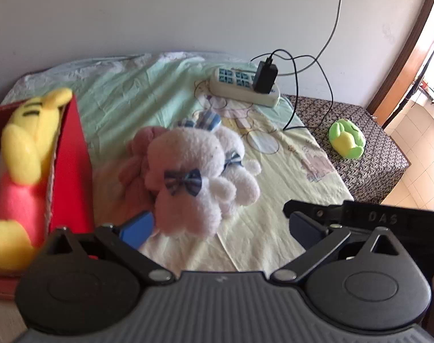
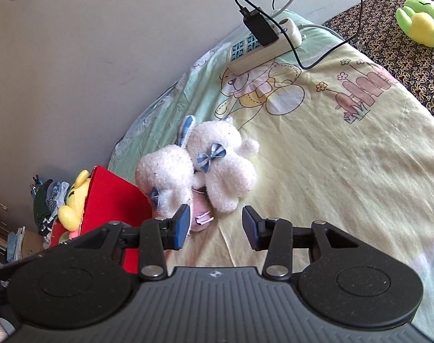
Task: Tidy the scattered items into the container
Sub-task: 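Bring both grippers to the white bunny plush with plaid ears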
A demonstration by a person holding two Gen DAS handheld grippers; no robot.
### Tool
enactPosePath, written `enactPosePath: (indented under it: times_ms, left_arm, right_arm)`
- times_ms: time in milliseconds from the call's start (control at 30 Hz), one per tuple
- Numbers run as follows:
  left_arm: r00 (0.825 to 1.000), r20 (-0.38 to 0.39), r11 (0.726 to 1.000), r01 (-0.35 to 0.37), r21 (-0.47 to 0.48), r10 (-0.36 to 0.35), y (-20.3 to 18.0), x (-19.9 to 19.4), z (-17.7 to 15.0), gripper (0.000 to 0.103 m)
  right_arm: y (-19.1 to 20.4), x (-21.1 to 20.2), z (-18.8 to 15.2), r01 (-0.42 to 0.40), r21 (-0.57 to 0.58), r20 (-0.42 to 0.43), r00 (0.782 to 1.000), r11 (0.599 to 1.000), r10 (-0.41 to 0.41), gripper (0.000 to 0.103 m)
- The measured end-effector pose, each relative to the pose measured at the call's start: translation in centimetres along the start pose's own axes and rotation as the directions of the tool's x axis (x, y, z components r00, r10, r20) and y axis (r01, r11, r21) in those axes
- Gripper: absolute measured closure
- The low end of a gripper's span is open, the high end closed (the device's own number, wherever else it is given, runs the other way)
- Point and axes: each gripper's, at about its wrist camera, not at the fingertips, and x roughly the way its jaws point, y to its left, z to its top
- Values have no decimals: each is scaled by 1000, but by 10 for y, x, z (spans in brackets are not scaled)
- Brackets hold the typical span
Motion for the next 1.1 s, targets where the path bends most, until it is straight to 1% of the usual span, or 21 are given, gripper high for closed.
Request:
enactPosePath:
  times_ms: [100,167,233,300,367,467,567,667,800,833,867,933,1000,1100]
  left_arm:
    - [999,-43,999,-2,-52,-1,5,15,-8,2]
    - [999,-48,997,-21,-73,17,5,23,-11,2]
    - [998,-38,996,-58,-71,55,3,30,-9,2]
    - [996,-39,995,-79,-64,77,3,38,-7,2]
    - [996,-44,994,-86,-63,83,4,46,-4,2]
    - [996,-30,994,-85,-63,83,4,53,-4,2]
    - [994,-38,994,-102,-44,101,5,61,-7,7]
    - [994,-54,995,-96,-27,95,6,67,-8,17]
    - [994,-62,996,-91,-11,90,5,72,-6,19]
    - [994,-64,996,-94,-1,94,4,73,-6,20]
    - [993,-67,995,-98,9,98,4,74,-5,22]
    - [993,-70,995,-97,22,98,4,74,-5,24]
    - [994,-69,996,-81,24,82,3,72,-5,29]
    - [997,-65,998,-48,41,50,-1,65,-6,31]
  right_arm:
    - [-9,0,6,-12,5,-13,1000,1000,12,58]
    - [-14,3,11,-17,14,-23,1000,1000,17,58]
    - [-16,8,16,-11,15,-37,999,1000,11,58]
    - [-14,14,20,-5,-3,-47,999,1000,5,58]
    - [-10,21,24,-18,-32,-56,998,999,16,58]
    - [-1,36,28,-56,-74,-90,995,996,49,58]
    - [8,49,29,-93,-105,-115,990,990,81,59]
    - [16,60,29,-113,-144,-124,988,983,95,60]
    - [27,74,26,-143,-193,-153,982,971,114,63]
    - [28,78,25,-145,-196,-163,980,970,114,70]
    - [28,82,25,-152,-190,-173,978,970,120,81]
    - [24,83,25,-185,-155,-185,970,970,155,89]
    - [21,80,26,-199,-144,-175,969,969,173,91]
    - [13,72,29,-207,-127,-171,968,970,184,92]
